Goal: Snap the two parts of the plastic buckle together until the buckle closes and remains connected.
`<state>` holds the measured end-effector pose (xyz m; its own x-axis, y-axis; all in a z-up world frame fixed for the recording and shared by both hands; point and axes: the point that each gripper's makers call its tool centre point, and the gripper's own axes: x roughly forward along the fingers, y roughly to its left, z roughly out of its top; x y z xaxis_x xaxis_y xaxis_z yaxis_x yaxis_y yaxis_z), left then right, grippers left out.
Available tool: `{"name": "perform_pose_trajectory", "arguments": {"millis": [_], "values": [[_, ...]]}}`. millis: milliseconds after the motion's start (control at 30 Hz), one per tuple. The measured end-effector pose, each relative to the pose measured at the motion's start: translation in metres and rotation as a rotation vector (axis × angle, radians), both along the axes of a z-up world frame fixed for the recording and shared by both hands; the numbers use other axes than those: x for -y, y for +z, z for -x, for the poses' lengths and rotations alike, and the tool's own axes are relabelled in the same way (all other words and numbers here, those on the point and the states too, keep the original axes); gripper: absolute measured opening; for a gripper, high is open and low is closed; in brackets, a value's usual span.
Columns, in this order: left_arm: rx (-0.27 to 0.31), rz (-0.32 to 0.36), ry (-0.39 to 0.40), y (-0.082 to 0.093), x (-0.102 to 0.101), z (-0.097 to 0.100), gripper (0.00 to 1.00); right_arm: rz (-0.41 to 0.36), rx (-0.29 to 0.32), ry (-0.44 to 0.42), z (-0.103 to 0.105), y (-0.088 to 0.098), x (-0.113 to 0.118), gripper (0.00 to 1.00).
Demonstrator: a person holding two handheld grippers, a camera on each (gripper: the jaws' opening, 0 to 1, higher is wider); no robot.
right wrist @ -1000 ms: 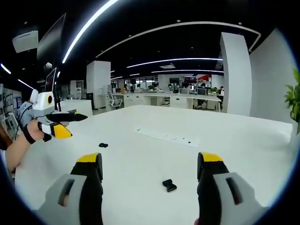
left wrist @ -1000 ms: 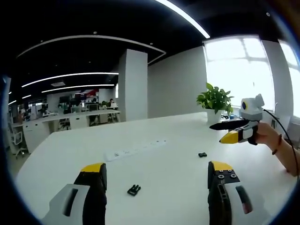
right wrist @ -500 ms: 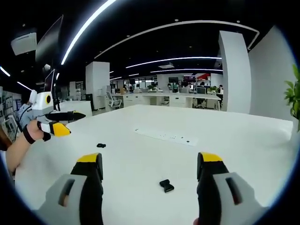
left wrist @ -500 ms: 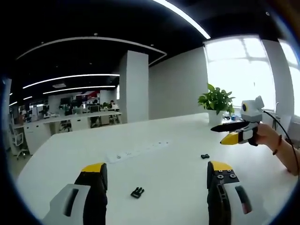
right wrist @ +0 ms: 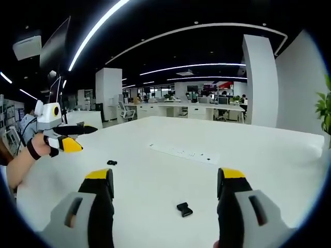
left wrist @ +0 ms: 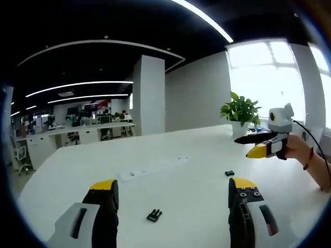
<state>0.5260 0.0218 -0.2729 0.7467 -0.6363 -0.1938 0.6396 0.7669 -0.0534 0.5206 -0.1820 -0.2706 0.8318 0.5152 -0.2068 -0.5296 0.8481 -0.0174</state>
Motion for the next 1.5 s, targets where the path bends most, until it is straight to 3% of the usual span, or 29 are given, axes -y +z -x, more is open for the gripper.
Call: {"name": "perform_pose_trajectory", "arguments": {"millis": [300,567,867,1000,1200,1500], "values": [[0.005,0.001,-0.001,-0.001,0.004,-0.004,0.89,-0.003,0.000,0.002,-0.007,0.000,0.000,0.83],[-0.013,-0.011,0.000,-0.011,0.006,-0.006,0.89,-0.011,0.002,0.002,-0.006,-0.002,0.004,0.82],[0.001,-0.008,0.020,-0.011,-0.002,-0.007,0.86,-0.017,-0.006,0.003,-0.005,-0.006,0.006,0.81],[-0.003,-0.037,0.038,-0.017,-0.008,-0.010,0.86,-0.022,-0.008,0.004,-0.004,-0.005,0.005,0.80],[-0.016,0.008,0.037,-0.017,-0.013,-0.011,0.84,-0.024,-0.017,0.010,-0.003,-0.007,0.002,0.79],[-0.031,-0.017,0.037,-0.023,-0.012,-0.008,0.84,-0.019,-0.022,0.000,0.000,-0.009,0.006,0.79]]}}
